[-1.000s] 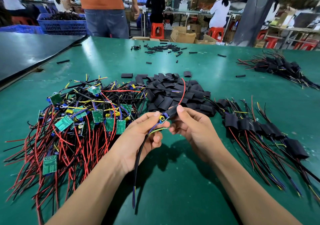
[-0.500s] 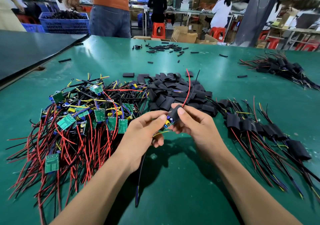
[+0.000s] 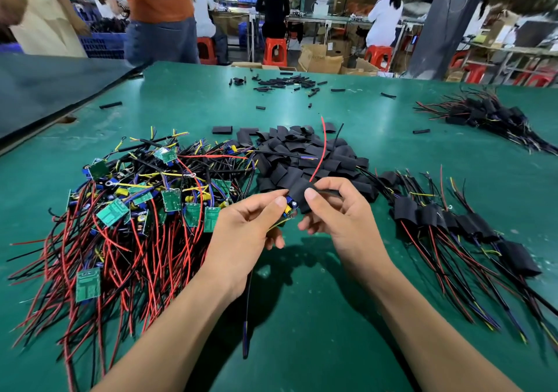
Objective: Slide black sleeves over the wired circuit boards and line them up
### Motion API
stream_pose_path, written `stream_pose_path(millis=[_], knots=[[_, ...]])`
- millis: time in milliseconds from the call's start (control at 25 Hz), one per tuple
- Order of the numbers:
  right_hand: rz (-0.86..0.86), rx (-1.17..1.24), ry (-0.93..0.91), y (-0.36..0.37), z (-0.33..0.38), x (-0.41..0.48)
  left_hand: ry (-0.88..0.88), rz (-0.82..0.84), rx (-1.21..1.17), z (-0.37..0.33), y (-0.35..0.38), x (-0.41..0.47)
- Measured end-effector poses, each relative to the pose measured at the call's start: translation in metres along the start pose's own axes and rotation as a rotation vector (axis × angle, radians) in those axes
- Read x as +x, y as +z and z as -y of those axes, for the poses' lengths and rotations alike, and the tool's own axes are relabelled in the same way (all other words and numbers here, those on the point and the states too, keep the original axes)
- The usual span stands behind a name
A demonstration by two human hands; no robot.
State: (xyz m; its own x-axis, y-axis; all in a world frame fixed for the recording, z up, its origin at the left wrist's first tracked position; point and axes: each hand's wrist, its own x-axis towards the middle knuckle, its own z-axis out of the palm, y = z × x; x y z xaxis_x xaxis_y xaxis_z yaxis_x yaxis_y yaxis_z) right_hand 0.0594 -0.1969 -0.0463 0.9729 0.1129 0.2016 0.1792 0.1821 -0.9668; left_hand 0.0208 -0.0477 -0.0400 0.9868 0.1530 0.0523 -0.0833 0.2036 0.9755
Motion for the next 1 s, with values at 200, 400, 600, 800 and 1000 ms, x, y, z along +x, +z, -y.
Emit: stream_pose_path(millis=[200,400,600,800,1000], knots=[[0.037,0.122,0.160,-0.006,0.005,0.004,-0.007,0.011,0.021,-0.001,-0.002,0.000],[0.122,0.185,0.350,-0.016,0.012,0.005,-0.005,0.013,0.104,-0.001,-0.005,0.001],[0.122,0.121,0.348,-0.018,0.014,0.005,-0.055,0.023,0.086,0.001,-0.005,0.001],[0.027,-0.013,0.235,-0.011,0.008,0.001,-0.073,0.045,0.058,0.002,-0.004,0.000],[-0.005,-0.027,0.193,-0.008,0.007,-0.001,-0.006,0.023,0.193,0.005,-0.001,0.000]])
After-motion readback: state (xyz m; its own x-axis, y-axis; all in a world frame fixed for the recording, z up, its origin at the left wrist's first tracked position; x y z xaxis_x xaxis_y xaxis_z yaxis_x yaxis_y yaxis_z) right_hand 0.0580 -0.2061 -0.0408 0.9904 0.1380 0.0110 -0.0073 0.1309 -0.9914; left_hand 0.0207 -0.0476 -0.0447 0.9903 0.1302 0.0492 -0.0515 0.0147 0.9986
